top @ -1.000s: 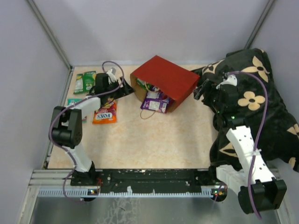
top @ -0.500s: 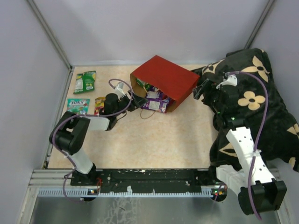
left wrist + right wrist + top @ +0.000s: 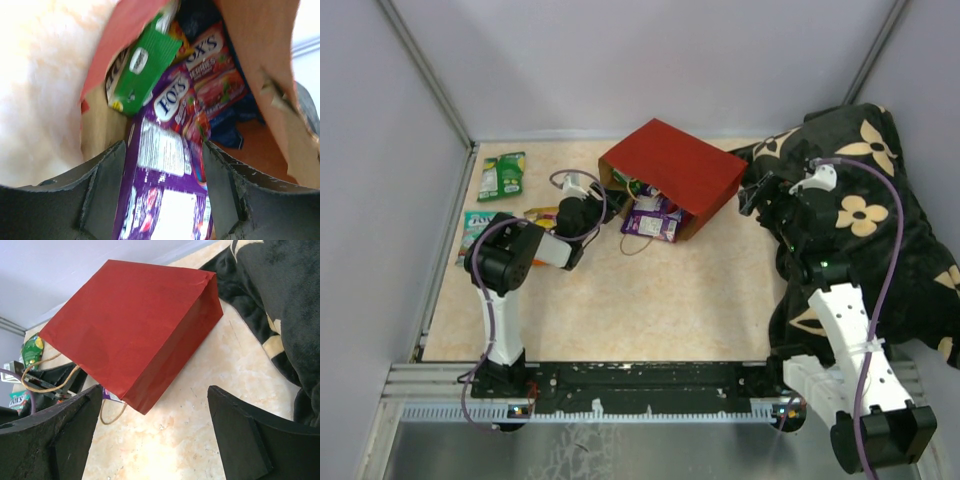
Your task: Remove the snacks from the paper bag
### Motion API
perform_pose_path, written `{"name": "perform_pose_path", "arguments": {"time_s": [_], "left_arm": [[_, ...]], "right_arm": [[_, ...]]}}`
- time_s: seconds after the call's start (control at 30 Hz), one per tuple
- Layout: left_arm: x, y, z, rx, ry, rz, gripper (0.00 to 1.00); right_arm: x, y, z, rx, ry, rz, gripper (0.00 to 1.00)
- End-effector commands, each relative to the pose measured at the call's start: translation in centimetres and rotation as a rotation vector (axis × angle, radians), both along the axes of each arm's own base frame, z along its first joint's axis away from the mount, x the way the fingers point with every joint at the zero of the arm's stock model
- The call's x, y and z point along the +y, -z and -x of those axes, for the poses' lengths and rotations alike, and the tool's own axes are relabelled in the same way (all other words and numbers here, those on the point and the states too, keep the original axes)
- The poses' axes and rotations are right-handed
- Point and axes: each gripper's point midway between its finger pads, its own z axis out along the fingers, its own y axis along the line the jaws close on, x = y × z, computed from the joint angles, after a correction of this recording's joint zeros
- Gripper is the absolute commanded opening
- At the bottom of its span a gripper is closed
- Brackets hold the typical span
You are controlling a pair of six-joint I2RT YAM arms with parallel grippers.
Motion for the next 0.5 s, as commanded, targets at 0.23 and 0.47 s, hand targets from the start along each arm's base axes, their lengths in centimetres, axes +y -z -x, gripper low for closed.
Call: {"name": "perform_pose_path", "arguments": {"time_s": [0.23,0.47], "left_arm": [[0.3,1.4,-4.2,-0.003,-0.176,-0.134,0.64],[0.3,1.7,-5.5,0.017,-0.222,-0.153,0.63]], "right_arm": [[-0.7,-1.2,0.1,-0.053,0.022,0.028,0.87],[-1.1,-0.9,0.2,-0.049,0.028,0.06,0.88]]}}
